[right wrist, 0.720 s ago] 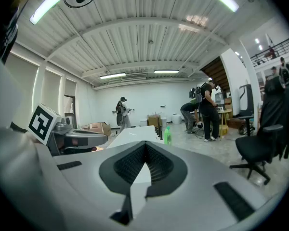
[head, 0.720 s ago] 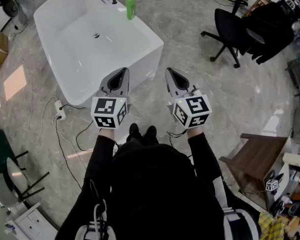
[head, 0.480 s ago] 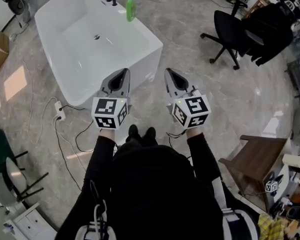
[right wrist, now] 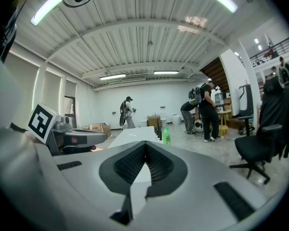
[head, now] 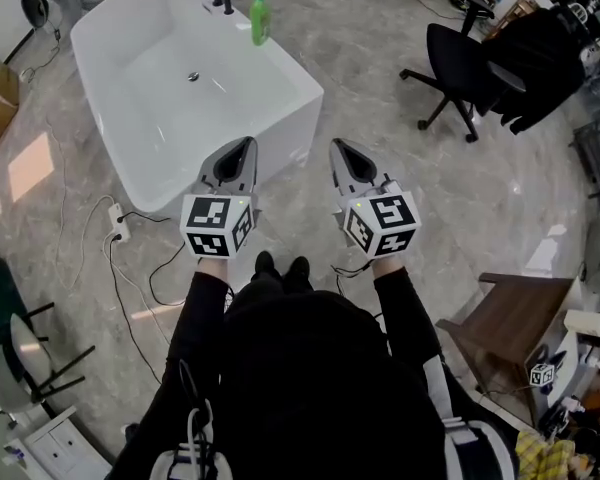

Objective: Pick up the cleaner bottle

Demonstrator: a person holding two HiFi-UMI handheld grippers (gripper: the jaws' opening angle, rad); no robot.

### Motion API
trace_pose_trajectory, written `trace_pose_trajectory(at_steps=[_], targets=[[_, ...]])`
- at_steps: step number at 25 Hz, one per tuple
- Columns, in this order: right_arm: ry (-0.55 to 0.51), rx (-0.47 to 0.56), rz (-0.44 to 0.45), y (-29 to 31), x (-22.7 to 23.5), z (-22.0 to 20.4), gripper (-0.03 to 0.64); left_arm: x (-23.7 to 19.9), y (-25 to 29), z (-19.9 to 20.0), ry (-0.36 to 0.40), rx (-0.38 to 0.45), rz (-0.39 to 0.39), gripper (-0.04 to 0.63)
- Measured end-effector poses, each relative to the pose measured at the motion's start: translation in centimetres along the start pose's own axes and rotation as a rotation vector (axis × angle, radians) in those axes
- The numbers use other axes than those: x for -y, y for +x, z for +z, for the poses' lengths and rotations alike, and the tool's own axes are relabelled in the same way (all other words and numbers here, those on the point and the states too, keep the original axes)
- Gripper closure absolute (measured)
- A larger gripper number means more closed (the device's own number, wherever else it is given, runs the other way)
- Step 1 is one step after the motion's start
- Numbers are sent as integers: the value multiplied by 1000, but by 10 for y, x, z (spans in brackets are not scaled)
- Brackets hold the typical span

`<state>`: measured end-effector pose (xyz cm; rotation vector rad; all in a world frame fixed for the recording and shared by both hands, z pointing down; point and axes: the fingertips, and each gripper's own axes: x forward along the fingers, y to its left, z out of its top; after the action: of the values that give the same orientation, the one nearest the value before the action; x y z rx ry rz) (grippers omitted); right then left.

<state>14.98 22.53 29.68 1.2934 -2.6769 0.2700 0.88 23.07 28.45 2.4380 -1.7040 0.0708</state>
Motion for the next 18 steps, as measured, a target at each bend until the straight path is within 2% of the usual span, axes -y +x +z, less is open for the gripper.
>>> trace_pose_trajectory(at_steps=[11,18], targets=[[42,-6,-17,-10,20,-4,615,5,10,7,15,17,8,588],[34,-3,-18,-11,25,1,615,-1,17,17,35,30,26,588]])
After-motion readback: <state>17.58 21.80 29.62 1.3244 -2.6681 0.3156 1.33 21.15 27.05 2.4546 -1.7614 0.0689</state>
